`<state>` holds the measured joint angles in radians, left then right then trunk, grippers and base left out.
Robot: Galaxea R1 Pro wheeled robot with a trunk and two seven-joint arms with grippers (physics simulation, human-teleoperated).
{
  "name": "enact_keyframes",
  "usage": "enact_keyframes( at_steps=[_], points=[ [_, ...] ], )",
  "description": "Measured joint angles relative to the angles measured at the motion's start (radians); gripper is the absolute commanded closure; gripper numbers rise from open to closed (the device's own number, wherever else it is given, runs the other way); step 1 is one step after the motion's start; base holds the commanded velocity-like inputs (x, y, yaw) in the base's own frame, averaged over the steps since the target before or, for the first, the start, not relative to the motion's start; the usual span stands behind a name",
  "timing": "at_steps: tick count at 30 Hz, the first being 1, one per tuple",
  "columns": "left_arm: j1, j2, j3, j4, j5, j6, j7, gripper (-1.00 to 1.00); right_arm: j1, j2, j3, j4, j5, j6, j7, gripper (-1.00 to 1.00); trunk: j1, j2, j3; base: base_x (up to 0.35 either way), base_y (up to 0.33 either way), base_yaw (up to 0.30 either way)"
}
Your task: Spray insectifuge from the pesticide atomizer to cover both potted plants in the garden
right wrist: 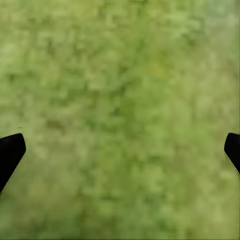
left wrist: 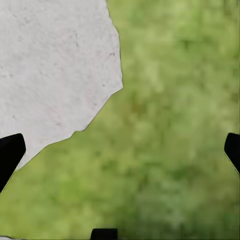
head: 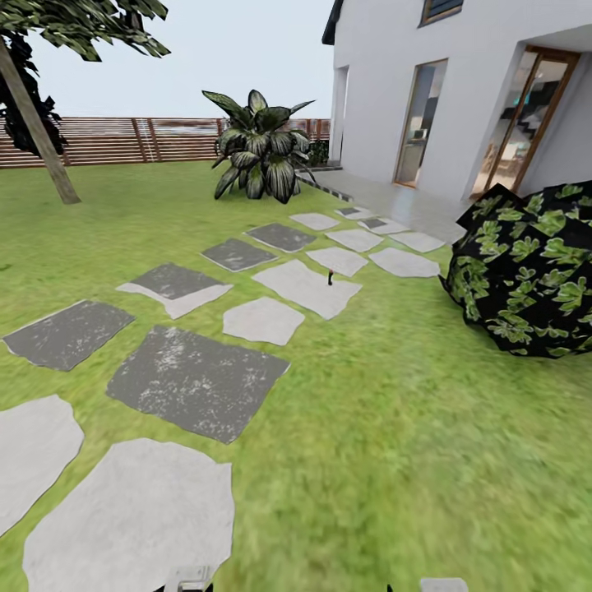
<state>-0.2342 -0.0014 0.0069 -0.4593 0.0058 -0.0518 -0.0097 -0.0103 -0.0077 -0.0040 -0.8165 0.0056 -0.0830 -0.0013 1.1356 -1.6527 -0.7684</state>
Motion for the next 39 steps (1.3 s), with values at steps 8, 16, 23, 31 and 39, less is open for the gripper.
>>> enact_keyframes(
  at_steps=[8, 16, 23, 31, 39],
  points=[
    [0.000, 0.000, 0.000, 0.000, 0.000, 0.001, 0.000, -1.00, 0.000, 0.000, 0.002, -0.066, 0.000, 0.000, 0.000, -1.00, 0.000, 0.000, 0.000, 0.348, 0.000, 0.000],
    [0.000, 0.000, 0.001, 0.000, 0.002, 0.001, 0.001, -1.00, 0.000, 0.001, 0.002, -0.075, 0.000, 0.000, 0.000, -1.00, 0.000, 0.000, 0.000, 0.348, 0.000, 0.000],
    [0.000, 0.000, 0.002, 0.000, 0.000, 0.001, 0.000, -1.00, 0.000, 0.001, -0.001, -0.075, 0.000, 0.000, 0.000, -1.00, 0.000, 0.000, 0.000, 0.348, 0.000, 0.000],
    [0.000, 0.002, 0.003, -0.001, 0.001, 0.002, 0.000, -1.00, 0.000, 0.000, -0.002, -0.076, 0.000, -0.001, 0.000, -1.00, 0.000, 0.000, 0.000, 0.348, 0.000, 0.000],
    [0.000, 0.001, 0.002, -0.002, 0.004, 0.003, 0.000, -1.00, 0.000, 0.005, 0.006, -0.083, 0.002, -0.009, 0.000, -1.00, 0.000, 0.000, 0.000, 0.348, 0.000, 0.000]
  ],
)
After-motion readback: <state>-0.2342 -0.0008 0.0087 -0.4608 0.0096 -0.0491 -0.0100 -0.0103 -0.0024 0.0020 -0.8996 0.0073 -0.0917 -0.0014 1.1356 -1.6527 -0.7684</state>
